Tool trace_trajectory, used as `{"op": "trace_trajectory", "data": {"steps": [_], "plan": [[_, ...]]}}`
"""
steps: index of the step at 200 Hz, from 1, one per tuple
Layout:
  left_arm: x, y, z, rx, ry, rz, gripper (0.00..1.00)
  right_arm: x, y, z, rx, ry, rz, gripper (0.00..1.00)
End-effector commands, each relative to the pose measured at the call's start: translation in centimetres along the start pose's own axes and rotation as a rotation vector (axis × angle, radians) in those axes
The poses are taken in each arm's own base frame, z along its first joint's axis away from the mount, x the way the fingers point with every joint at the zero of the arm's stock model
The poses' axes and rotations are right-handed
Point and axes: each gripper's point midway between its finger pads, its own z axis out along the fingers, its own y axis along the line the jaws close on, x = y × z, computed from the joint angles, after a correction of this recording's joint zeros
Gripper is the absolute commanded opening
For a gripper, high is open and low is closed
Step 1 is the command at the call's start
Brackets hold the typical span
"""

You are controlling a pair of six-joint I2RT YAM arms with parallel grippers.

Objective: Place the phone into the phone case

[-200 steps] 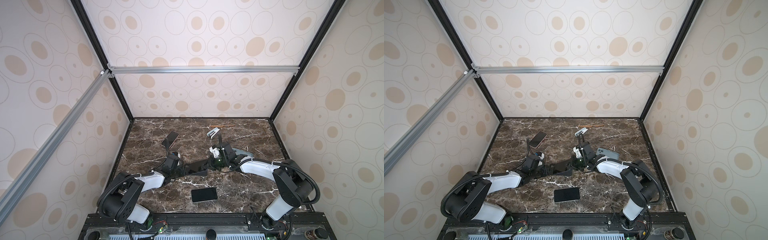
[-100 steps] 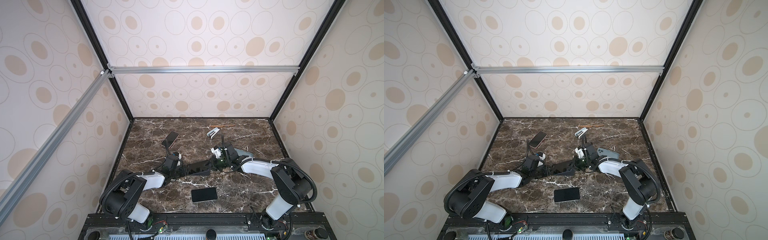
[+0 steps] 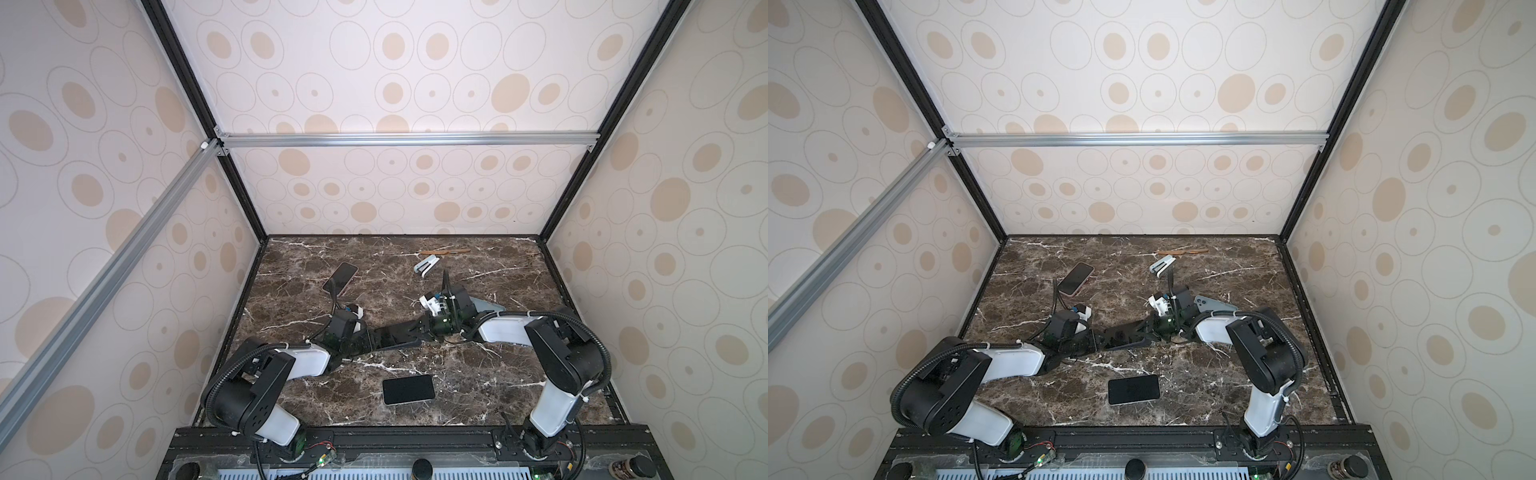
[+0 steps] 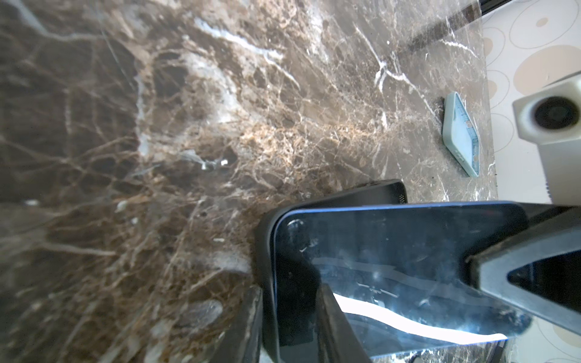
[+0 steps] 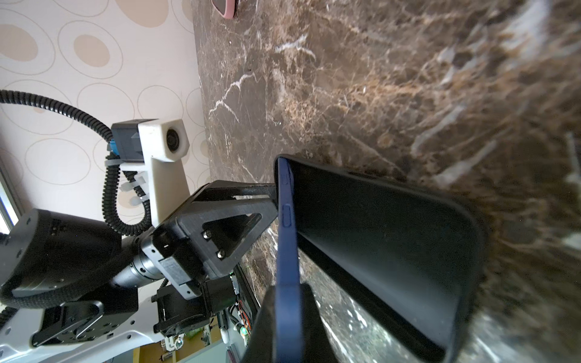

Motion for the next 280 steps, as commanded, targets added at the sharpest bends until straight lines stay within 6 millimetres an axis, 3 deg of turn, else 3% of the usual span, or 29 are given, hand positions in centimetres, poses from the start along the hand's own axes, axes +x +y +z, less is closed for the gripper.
{"op": "trace_trajectory", "data": {"steps": [1,72,136,173,203,280], "plan": [[0.6,0.2,1.0,-0.01,0.038,0.0,0.29,3.6,-4.5,1.3,0.118,0.12,0.111,0.0],[1.2,0.3,1.4,-0.029,0.058,0.018,0.28,2.9,-6.3,2.4,0.134,0.101,0.141,0.0],[1.2,1.0,1.0,-0.085,0.047,0.042,0.28,2.5,-6.6,1.7,0.183,0.075,0.129,0.0],[1.8,3.2,0.1,-0.195,0.045,0.054,0.27,2.3,-6.1,0.5,0.253,0.083,0.071,0.16],[2.2,3.6,-0.1,-0.203,0.053,0.062,0.27,1.9,-5.6,-0.2,0.293,0.084,0.038,0.3],[2.0,3.1,-0.4,-0.19,0.045,0.073,0.27,0.9,-3.8,-1.3,0.332,0.087,-0.015,0.37]]}}
